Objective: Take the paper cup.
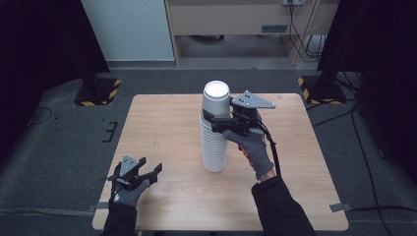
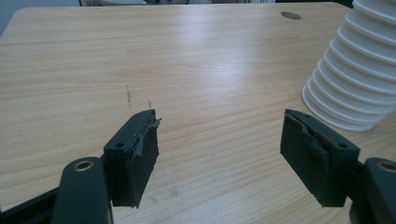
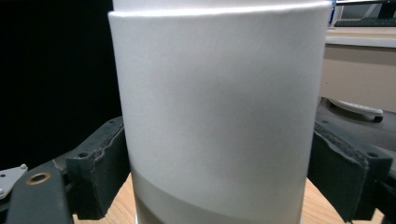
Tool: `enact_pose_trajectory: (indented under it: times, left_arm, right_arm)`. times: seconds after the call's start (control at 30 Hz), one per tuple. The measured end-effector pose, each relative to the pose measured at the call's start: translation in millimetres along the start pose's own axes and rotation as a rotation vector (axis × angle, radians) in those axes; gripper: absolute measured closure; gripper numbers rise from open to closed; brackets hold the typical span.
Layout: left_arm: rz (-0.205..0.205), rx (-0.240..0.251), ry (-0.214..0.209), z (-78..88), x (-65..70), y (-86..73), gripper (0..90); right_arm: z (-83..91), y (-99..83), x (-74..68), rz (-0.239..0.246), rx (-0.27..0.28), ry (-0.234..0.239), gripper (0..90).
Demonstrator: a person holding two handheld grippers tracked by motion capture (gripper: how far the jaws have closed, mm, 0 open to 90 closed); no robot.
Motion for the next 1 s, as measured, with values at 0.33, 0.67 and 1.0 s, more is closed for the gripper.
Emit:
enact_pose_trajectory:
  times: [0.33, 0.67, 1.0]
  left_arm:
    - [-0.001, 0.0, 0.001, 0.1, -0.2, -0.1, 26.7]
    - [-0.001, -0.002, 0.0, -0.3, 0.0, -0.3, 26.7]
    - [-0.003, -0.002, 0.0, -0.5, 0.1, -0.4, 26.8]
  right_arm:
    - [-7.1, -3.1, -2.9, 0.001, 0.003, -0.024, 13.8]
    - [-5.2, -1.1, -2.9, 0.007, 0.001, -0.025, 15.0]
    - [-2.0, 11.8, -1.8, -0.003, 0.044, -0.018, 15.3]
Point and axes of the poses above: each handheld gripper's, and its own axes: z roughly backward along the jaws, y roughly out of its top, x roughly to its right, the point moved 1 cm from there along -z, roughly forward along the jaws, and after that the axes turned 9 degrees about x, right-handed, at the moved point
